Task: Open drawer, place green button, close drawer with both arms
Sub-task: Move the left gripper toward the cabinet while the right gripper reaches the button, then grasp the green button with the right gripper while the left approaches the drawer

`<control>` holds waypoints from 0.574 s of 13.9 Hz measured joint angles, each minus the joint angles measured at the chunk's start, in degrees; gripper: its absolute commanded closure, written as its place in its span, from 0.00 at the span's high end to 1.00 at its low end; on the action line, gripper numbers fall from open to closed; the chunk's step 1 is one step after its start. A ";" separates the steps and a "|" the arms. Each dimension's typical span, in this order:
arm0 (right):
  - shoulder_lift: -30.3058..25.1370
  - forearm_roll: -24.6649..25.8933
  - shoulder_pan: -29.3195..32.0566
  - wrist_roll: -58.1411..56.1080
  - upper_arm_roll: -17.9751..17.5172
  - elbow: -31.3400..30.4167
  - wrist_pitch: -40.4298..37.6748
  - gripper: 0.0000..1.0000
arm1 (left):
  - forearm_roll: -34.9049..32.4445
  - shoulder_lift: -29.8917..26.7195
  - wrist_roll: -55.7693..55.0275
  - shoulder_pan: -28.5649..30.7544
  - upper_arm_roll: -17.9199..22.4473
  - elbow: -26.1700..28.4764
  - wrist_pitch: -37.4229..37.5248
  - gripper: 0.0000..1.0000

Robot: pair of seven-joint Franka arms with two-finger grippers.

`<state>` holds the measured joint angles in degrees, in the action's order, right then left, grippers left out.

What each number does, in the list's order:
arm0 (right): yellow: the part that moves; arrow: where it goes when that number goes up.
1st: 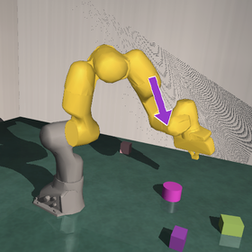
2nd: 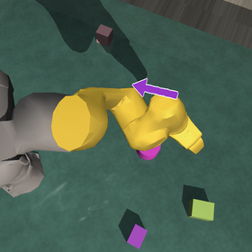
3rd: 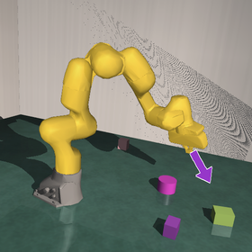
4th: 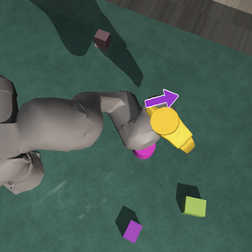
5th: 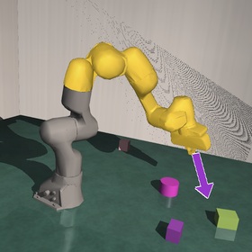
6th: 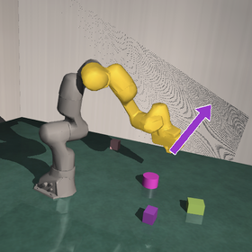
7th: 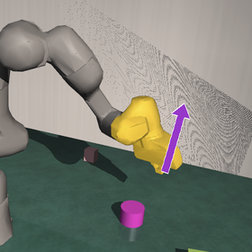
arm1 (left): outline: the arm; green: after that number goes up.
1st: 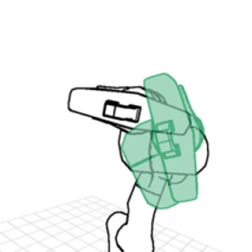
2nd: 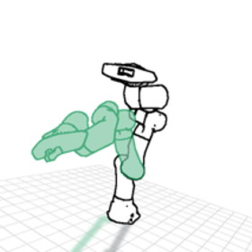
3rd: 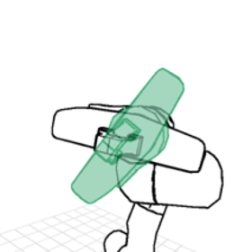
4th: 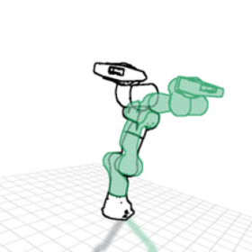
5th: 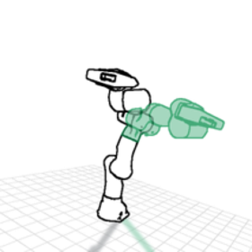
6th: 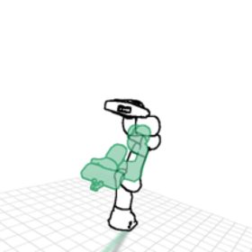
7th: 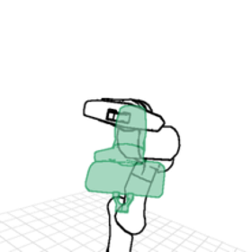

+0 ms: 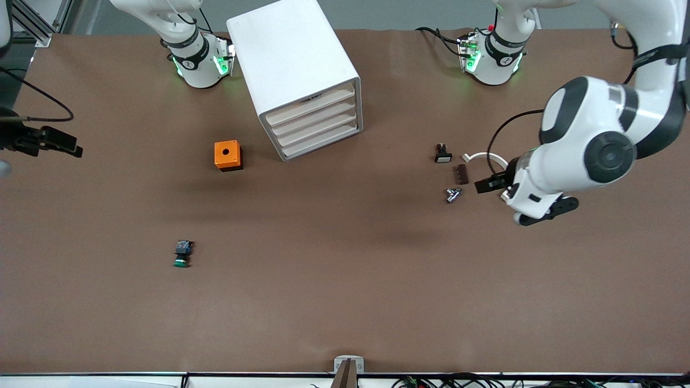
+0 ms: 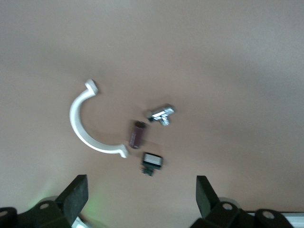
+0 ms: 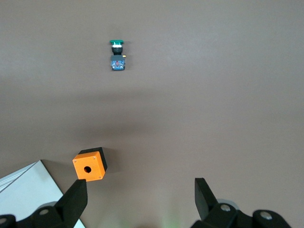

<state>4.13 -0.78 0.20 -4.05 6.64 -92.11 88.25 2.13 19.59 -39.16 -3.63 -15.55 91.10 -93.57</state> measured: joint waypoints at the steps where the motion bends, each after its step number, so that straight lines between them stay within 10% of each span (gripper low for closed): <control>1: 1.83 0.17 0.10 0.00 0.12 0.05 1.21 1.00 | 0.37 1.94 -4.04 -1.52 -0.05 -0.85 -0.12 1.00; 8: 10.70 0.62 0.29 0.38 0.43 -2.12 16.90 1.00 | 4.00 12.87 -30.16 -10.04 -0.14 -5.82 -0.72 1.00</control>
<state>14.83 -0.16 0.49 -3.66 7.07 -94.22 105.15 6.13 32.46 -69.33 -13.67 -15.69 85.28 -94.29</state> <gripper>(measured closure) 0.000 0.000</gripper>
